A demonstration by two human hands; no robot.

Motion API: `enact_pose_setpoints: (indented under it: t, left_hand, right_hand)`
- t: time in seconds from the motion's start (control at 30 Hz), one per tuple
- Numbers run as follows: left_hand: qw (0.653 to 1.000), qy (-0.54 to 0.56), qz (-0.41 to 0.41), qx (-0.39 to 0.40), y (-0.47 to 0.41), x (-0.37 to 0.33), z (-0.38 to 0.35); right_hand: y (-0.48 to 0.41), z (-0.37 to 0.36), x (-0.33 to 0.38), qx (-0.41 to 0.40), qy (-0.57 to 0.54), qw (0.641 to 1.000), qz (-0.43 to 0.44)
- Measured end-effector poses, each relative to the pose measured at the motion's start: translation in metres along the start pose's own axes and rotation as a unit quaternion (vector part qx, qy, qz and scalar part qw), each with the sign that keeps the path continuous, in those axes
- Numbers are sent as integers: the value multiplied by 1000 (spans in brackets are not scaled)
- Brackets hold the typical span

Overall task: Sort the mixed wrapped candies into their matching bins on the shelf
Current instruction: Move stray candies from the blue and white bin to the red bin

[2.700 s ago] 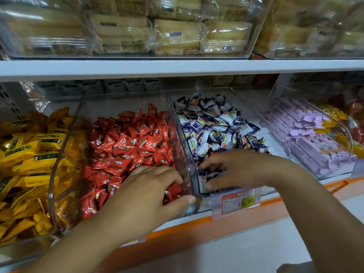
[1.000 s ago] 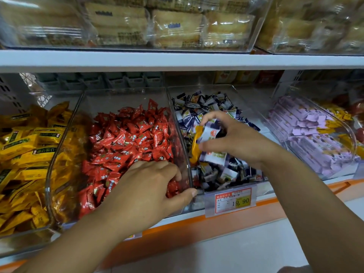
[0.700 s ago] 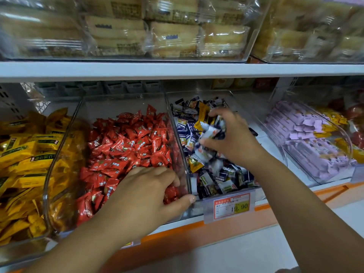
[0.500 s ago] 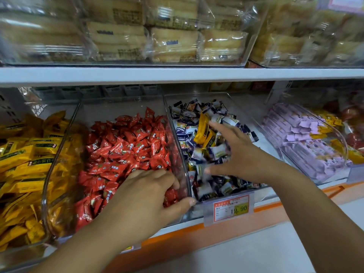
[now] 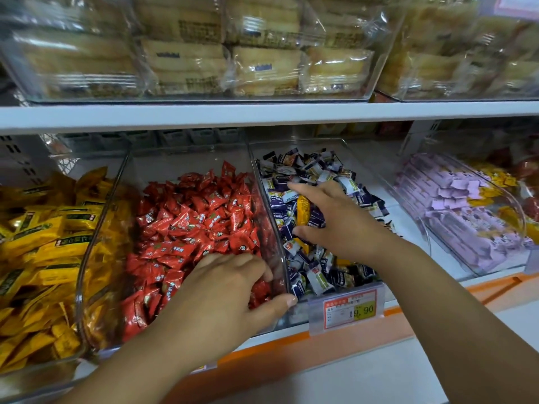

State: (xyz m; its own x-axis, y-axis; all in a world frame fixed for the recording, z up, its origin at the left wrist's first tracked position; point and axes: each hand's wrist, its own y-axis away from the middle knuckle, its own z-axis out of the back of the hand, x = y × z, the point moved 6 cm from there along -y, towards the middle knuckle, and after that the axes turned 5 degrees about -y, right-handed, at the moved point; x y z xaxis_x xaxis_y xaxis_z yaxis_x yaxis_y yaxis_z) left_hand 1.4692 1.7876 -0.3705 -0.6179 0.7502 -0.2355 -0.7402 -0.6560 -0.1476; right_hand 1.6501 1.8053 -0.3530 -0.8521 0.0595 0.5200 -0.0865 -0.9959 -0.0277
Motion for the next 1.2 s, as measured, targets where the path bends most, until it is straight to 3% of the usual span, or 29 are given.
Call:
enact_pose_setpoints:
  t: [0.33, 0.53, 0.6, 0.83, 0.97, 1.1, 1.2]
  left_hand:
    - [1000, -2, -5, 5, 0, 2, -3]
    - [1000, 5, -5, 0, 0, 3, -4]
    - [1000, 4, -5, -3, -1, 2, -4]
    - [1000, 0, -2, -9, 1, 5, -5]
    - [996, 72, 32, -44, 1, 10, 2]
    - [978, 153, 66, -127, 4, 16, 15]
    - [977, 148, 49, -146, 6, 13, 22]
  right_hand:
    - [6, 32, -24, -117, -226, 966, -51]
    - [10, 12, -24, -24, -62, 996, -56]
    - [8, 4, -21, -32, -17, 998, -45]
    - [18, 34, -10, -128, -162, 978, -26]
    - [28, 42, 1, -82, -273, 958, -15]
    - [38, 38, 22, -38, -355, 933, 34]
    - [42, 22, 43, 23, -351, 934, 66]
